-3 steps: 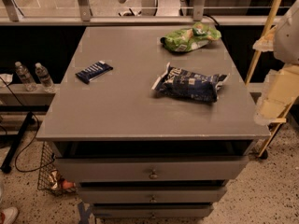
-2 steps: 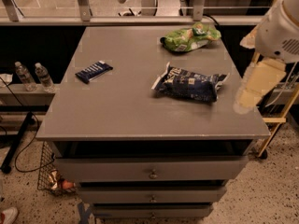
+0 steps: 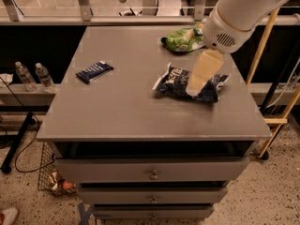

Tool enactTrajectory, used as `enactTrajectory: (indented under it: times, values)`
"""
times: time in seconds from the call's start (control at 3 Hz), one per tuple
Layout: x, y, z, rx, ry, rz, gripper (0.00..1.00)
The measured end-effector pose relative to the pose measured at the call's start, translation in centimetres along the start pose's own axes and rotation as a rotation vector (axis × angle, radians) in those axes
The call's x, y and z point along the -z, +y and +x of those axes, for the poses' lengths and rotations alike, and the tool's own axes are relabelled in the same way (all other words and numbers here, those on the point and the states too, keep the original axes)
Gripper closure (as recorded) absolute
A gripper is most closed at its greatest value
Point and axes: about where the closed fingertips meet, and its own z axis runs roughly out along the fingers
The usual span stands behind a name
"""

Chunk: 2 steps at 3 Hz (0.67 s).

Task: Move blue chip bag near rxbar blueberry

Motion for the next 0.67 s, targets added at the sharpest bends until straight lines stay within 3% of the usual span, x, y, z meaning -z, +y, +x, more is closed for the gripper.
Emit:
enactTrajectory:
  times: [0.33, 0.67]
  values:
    - [-4.0, -0.8, -2.0, -0.006, 0.068, 0.017, 0.0]
    - [-6.9, -1.8, -2.5, -0.009, 0.117, 0.02, 0.0]
